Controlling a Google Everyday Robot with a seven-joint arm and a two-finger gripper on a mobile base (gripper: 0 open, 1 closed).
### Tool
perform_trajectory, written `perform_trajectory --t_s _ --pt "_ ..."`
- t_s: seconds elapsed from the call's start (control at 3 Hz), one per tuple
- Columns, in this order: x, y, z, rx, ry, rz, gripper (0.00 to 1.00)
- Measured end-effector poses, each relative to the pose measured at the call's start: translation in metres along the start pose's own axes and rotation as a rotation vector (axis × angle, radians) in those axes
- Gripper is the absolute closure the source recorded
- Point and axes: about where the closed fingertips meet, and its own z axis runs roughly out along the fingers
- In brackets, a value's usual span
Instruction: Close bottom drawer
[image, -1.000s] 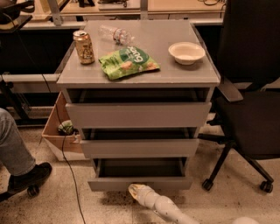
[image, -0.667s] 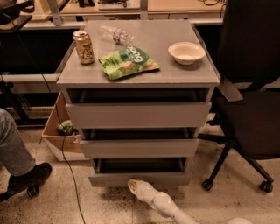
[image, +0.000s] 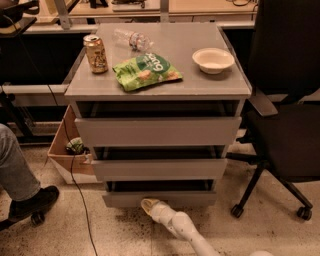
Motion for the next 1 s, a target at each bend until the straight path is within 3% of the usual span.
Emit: perform_trajectory --t_s 0.67,1.0 --pt "-0.008 -0.028 0.026 0.065 -0.063 -0.045 1.0" --pt "-0.006 -0.034 0.029 0.083 -0.065 -0.05 1.0"
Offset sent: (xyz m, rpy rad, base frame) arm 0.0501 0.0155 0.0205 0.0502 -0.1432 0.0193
